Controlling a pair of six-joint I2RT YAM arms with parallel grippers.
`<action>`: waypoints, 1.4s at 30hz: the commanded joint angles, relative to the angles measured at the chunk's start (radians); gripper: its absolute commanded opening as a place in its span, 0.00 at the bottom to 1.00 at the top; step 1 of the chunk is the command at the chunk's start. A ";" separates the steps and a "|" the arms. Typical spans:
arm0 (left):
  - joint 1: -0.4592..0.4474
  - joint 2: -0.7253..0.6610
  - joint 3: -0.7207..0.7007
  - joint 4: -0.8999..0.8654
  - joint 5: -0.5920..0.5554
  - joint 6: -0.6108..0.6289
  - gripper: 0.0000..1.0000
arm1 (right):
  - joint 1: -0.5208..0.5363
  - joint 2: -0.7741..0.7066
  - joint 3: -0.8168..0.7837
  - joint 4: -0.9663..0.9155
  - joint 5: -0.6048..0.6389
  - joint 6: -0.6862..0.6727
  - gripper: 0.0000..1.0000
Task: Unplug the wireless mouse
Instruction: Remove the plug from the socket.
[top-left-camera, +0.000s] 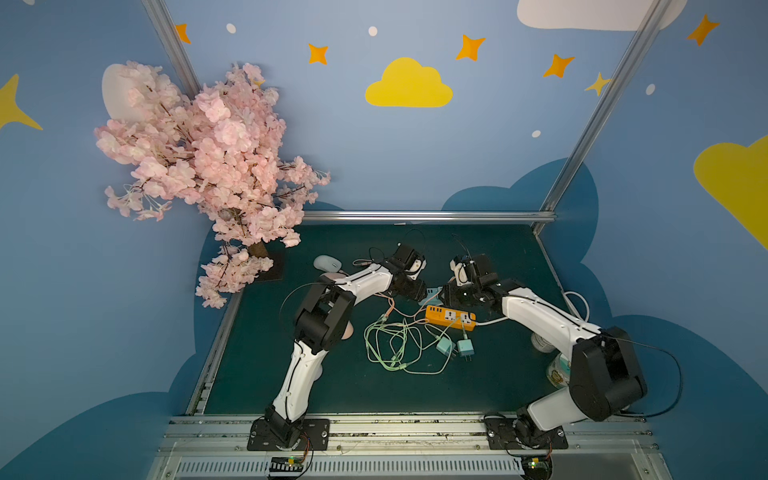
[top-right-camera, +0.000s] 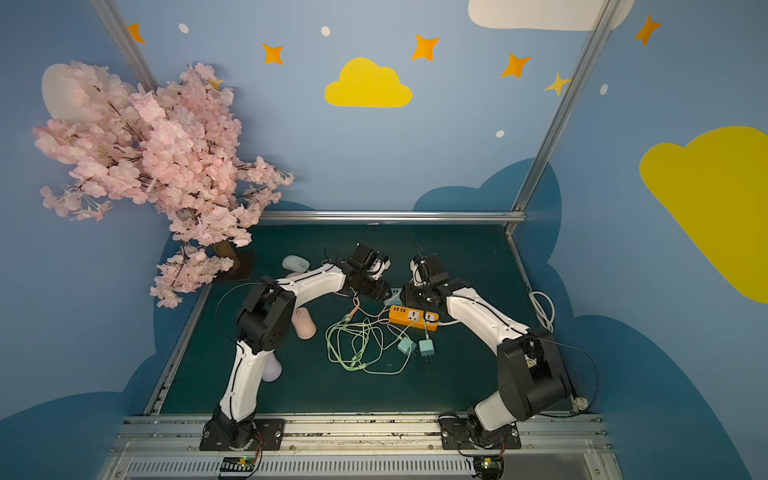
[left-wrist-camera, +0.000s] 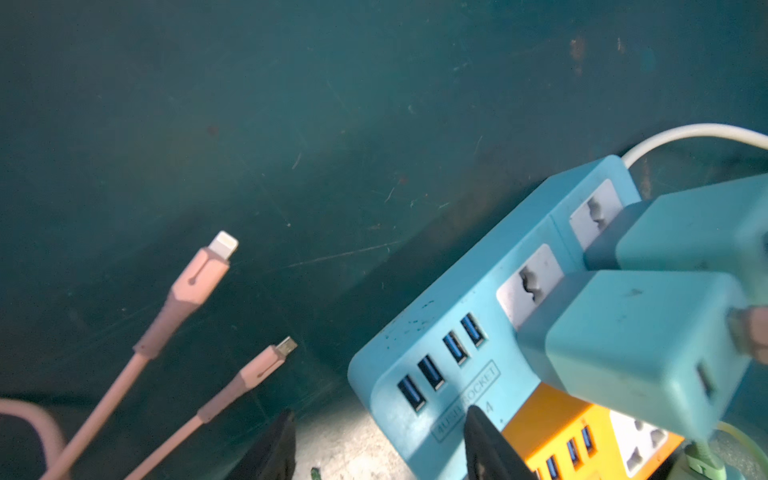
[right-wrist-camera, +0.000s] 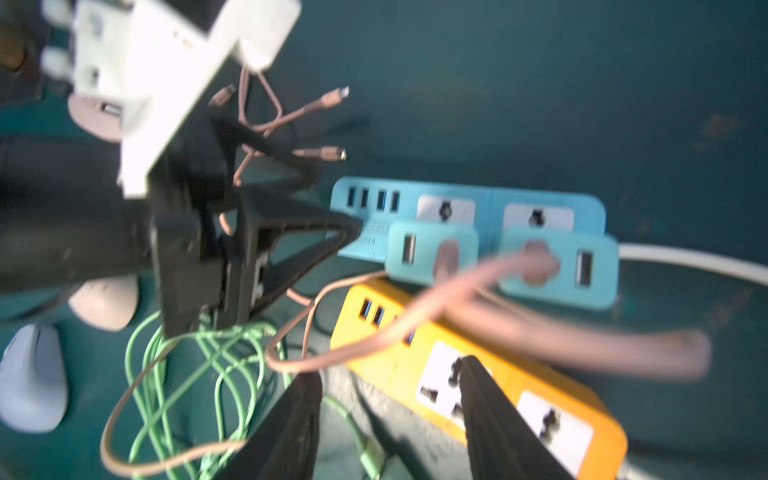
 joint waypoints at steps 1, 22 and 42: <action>-0.005 0.022 -0.020 -0.078 -0.036 0.023 0.64 | 0.010 0.032 0.038 0.043 0.067 -0.009 0.55; -0.009 0.036 -0.008 -0.091 -0.046 0.030 0.64 | 0.059 0.179 0.133 0.024 0.192 -0.065 0.49; -0.011 0.056 0.006 -0.103 -0.051 0.032 0.64 | 0.107 0.109 0.122 0.026 0.340 -0.086 0.22</action>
